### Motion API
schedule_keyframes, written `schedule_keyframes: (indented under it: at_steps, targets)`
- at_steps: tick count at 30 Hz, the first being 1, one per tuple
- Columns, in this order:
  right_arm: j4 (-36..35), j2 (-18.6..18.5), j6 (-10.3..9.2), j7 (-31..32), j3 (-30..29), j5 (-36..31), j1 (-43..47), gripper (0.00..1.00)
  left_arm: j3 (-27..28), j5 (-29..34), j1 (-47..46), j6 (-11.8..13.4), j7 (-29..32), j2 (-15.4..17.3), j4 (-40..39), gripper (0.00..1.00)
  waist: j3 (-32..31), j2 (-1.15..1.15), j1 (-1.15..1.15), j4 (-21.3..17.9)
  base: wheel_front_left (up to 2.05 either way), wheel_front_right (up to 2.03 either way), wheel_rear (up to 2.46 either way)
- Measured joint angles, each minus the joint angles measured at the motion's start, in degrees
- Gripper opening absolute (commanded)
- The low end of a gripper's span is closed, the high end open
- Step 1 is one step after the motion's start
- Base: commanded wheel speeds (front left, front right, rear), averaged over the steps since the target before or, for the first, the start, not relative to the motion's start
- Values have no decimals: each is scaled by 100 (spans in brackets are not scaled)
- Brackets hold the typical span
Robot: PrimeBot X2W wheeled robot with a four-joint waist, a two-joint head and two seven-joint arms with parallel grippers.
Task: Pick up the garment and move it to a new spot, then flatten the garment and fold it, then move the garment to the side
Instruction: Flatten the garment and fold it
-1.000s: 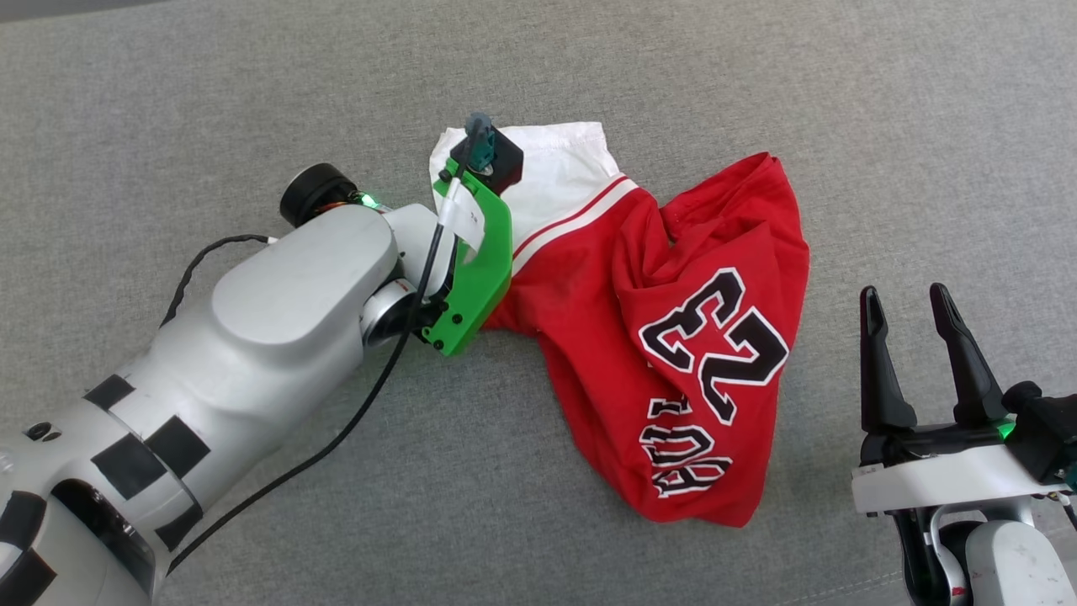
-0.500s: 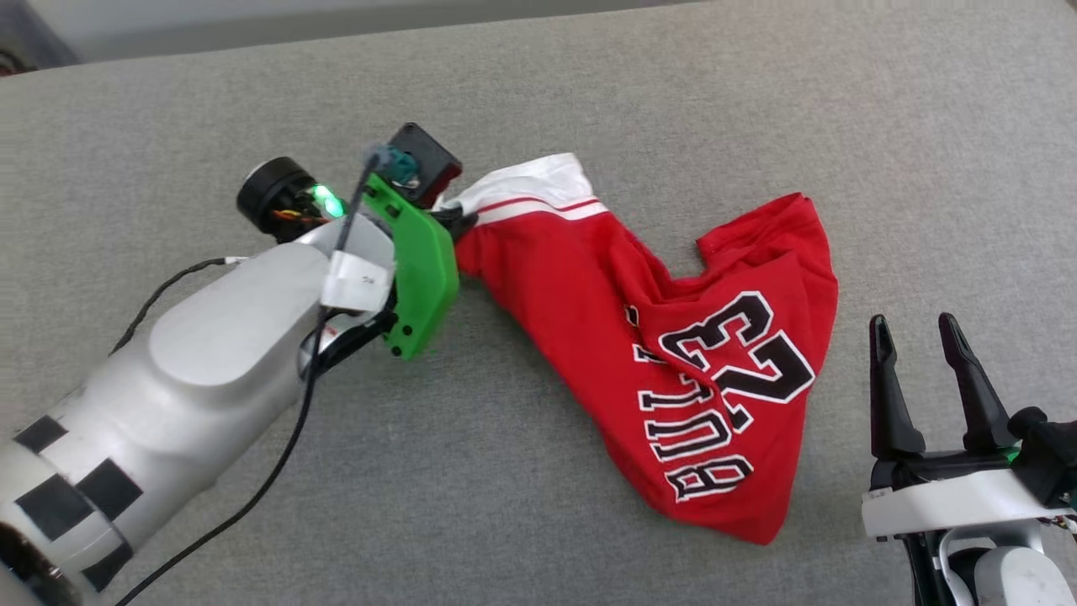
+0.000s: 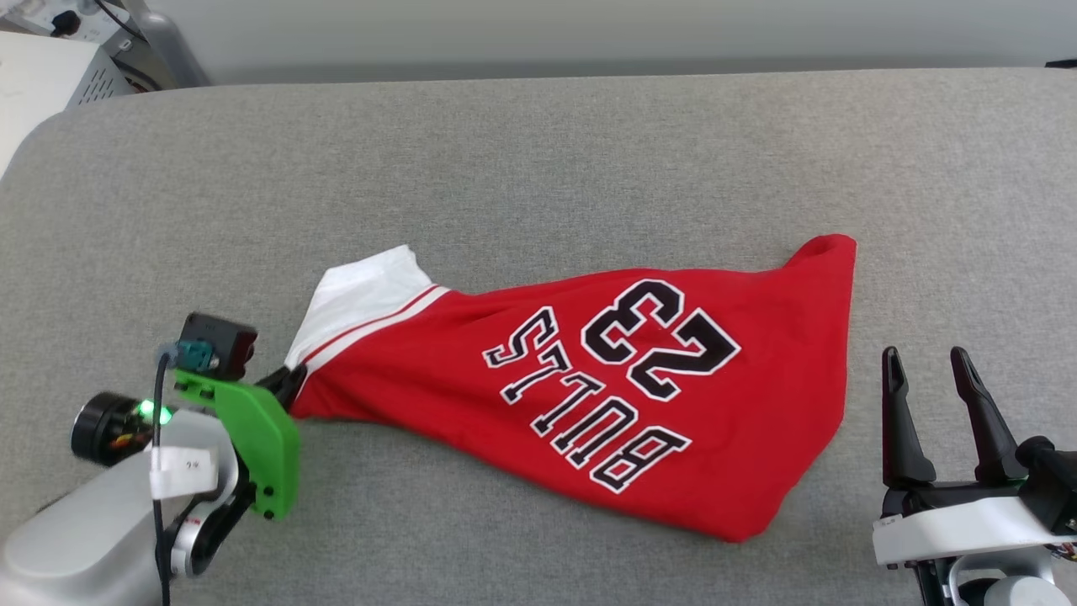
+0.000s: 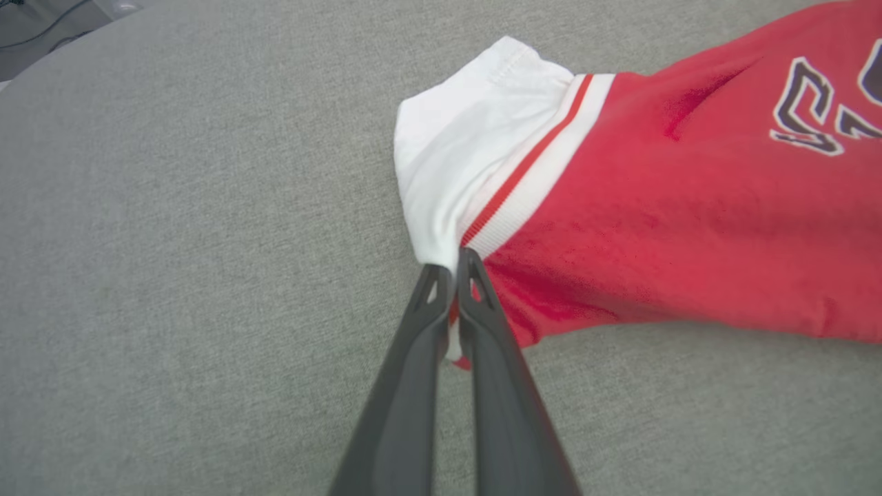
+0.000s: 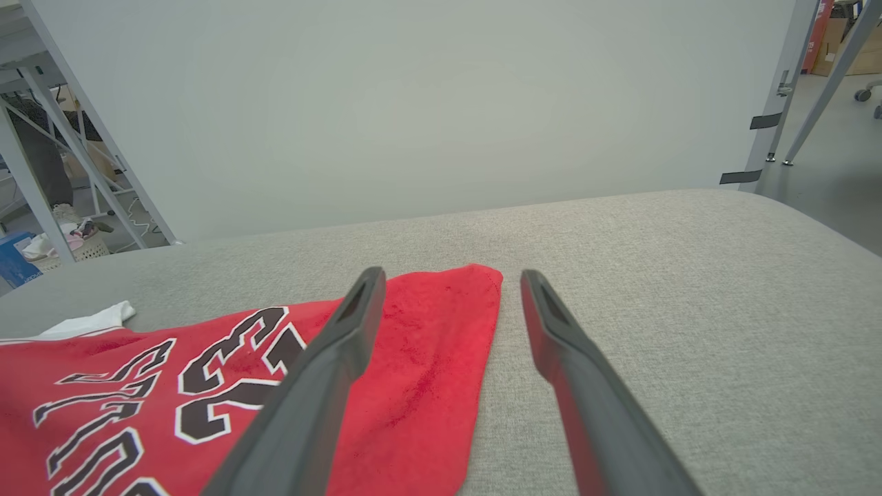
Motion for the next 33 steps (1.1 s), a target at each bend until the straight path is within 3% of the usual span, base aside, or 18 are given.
schedule_keyframes:
  at_steps: [7,14,15,19,23,29,33]
  targets:
    - [11,0,0,0,-5,-55,18,100,-13,-371,719,281,-143,93,222,0,-32,0,0,86,0,0,0]
    - [54,0,0,0,-40,-109,29,100,-42,-554,872,85,-219,-213,712,0,-107,0,0,111,0,0,0]
    - [44,1,0,0,-74,-163,65,100,-22,-474,881,102,-594,-401,965,100,-203,0,0,142,0,0,0]
    - [-82,2,0,0,-205,-301,79,100,87,-157,885,396,-1316,-682,1116,100,-373,0,0,198,0,0,0]
    - [-321,0,0,0,-379,-485,65,100,442,258,979,739,-1506,-927,983,100,-541,0,0,286,0,0,0]
    - [-715,-216,0,0,-566,-572,-263,100,1809,1650,1559,1228,-1511,-1247,-35,100,-704,0,0,479,0,0,0]
    - [-738,-787,0,0,-405,-553,-506,100,2615,2505,2174,1388,-1511,-1523,-659,100,-759,0,0,586,0,0,0]
